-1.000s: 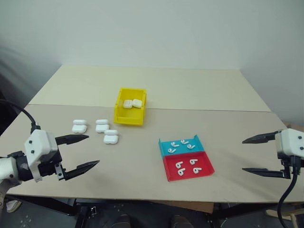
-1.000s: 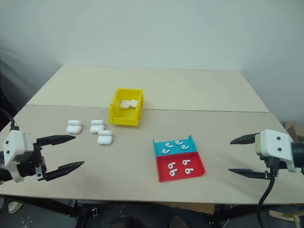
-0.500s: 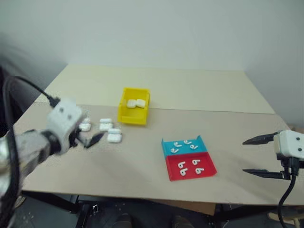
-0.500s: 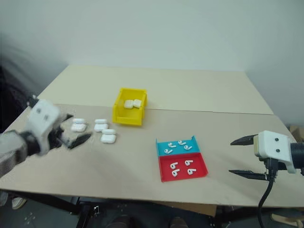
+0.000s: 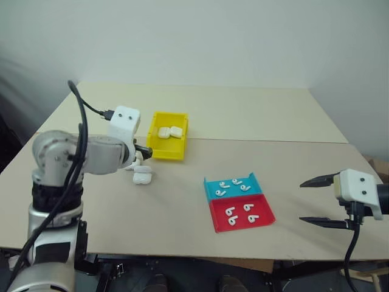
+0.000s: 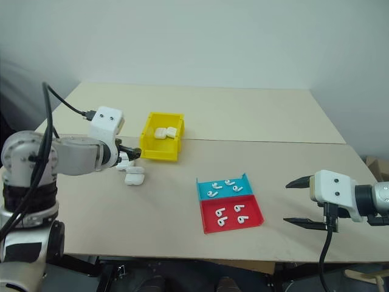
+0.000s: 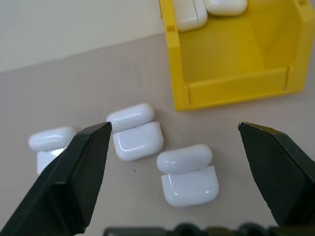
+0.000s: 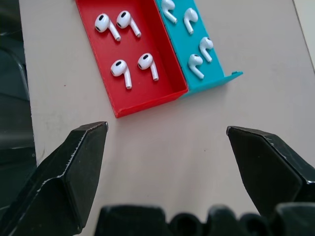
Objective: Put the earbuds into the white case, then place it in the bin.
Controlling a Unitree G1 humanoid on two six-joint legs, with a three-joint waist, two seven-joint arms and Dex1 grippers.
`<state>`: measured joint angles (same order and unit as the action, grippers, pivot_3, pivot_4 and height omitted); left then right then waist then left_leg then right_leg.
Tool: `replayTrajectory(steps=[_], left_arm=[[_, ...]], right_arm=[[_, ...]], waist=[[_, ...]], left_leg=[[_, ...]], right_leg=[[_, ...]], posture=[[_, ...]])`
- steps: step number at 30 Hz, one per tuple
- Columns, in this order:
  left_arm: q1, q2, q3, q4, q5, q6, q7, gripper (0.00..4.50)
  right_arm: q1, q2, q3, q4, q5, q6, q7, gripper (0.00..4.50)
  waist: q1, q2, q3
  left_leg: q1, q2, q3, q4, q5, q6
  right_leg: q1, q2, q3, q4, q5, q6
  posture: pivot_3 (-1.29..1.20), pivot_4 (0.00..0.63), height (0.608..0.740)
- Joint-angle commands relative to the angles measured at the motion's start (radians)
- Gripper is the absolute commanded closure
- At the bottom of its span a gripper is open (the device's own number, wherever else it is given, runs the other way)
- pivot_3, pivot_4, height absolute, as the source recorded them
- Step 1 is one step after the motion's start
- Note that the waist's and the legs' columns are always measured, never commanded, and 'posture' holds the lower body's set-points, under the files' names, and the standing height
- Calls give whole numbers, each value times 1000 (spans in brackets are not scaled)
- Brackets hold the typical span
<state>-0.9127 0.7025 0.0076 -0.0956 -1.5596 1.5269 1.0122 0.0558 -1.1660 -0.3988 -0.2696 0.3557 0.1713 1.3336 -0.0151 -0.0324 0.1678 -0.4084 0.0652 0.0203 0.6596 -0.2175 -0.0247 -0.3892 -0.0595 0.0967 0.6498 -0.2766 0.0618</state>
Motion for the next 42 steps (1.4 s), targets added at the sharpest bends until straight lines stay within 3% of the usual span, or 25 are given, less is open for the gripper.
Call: replayTrajectory(steps=[1, 4, 11, 19, 29, 42], left_arm=[[-21, 18, -125, -2, -413, -266, 424, 0], [25, -73, -120, -51, -413, -364, 566, 0], [120, -23, -143, -81, -413, -403, 602, 0], [179, 24, -127, 3, -413, -312, 555, 0], [111, 27, -159, 154, -413, -200, 381, 0], [-18, -32, -198, 315, -413, -160, 373, 0]], right_arm=[[18, -7, -38, -25, -4, 9, -7, 29], [37, -7, -50, -39, -2, 20, -11, 29], [50, -7, -48, -48, -4, 32, -19, 29], [41, -7, -26, -48, -11, 31, -22, 29], [51, -11, -29, -51, -26, 33, -21, 29], [106, 5, -63, -94, -38, 53, -43, 29]], waist=[[1, 0, 0], [15, 0, 0], [24, 1, 0], [27, 1, 0], [27, 1, 0], [25, 0, 0]], left_leg=[[1, 0, -2, 0, -1, -1], [1, -2, 0, 1, 0, -3], [2, -4, 1, 0, 2, -5], [2, -4, 1, 0, 2, -5], [1, -4, 1, 0, 2, -6], [1, -4, 1, 0, 2, -6]], right_leg=[[0, 0, 0, 1, 0, 0], [2, -1, -1, 0, 0, 0], [3, 0, 0, 0, 0, 0], [3, 0, -1, -1, 0, 0], [3, -1, -1, -2, 0, 0], [2, -1, -1, -2, 0, 0]], posture=[[0, 150, 740], [0, 150, 740], [0, 150, 740], [0, 150, 740], [0, 150, 740], [0, 150, 740]])
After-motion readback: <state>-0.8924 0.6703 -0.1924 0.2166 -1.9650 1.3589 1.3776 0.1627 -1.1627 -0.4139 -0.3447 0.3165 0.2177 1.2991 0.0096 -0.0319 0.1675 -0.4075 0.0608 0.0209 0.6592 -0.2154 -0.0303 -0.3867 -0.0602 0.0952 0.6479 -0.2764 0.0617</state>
